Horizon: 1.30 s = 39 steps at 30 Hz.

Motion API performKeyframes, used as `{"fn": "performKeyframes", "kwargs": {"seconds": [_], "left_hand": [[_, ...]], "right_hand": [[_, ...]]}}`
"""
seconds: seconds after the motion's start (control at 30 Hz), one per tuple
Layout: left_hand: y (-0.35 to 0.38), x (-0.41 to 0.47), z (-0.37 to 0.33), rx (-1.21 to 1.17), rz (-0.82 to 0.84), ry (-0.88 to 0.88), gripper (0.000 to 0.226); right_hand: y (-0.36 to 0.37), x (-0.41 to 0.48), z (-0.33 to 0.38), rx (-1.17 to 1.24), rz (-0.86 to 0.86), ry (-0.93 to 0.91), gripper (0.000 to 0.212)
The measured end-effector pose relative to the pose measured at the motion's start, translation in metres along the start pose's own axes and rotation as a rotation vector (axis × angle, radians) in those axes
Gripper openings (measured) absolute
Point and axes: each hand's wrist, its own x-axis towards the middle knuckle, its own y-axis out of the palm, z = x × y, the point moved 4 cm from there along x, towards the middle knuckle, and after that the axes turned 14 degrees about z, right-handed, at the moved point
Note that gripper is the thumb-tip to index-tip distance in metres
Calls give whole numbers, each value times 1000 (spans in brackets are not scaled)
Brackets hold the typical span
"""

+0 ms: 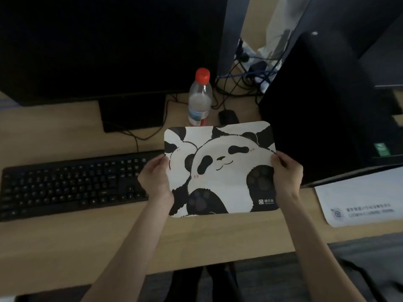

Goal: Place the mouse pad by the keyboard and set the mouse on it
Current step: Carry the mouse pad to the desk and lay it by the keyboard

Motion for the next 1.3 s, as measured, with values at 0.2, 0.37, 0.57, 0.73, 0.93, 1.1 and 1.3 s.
{"fn": "performKeyframes", "kwargs": {"seconds": [0.2, 0.37, 0.57, 0.73, 0.93, 1.1, 1.3], "left_hand": [[3, 13, 41, 108, -128, 1, 23], [11, 21, 66, 203, -181, 11, 22], [27, 26, 77, 400, -168, 85, 20], [23, 31, 80, 761, -58, 196, 23], [27, 27, 89, 1052, 51, 263, 37], [36, 21, 100, 1063, 163, 309, 53], [67, 31, 83, 1150, 288, 498, 49]], "right_hand": [[13, 30, -44, -18, 86, 74, 26], [16, 48, -57, -75, 135, 80, 25], [18, 67, -76, -96, 147, 125, 27], [22, 67, -90, -211, 202, 138, 28], [34, 58, -94, -456, 292, 110, 54], [40, 52, -86, -753, 320, 115, 69], [59, 62, -49, -623, 417, -237, 58]]}}
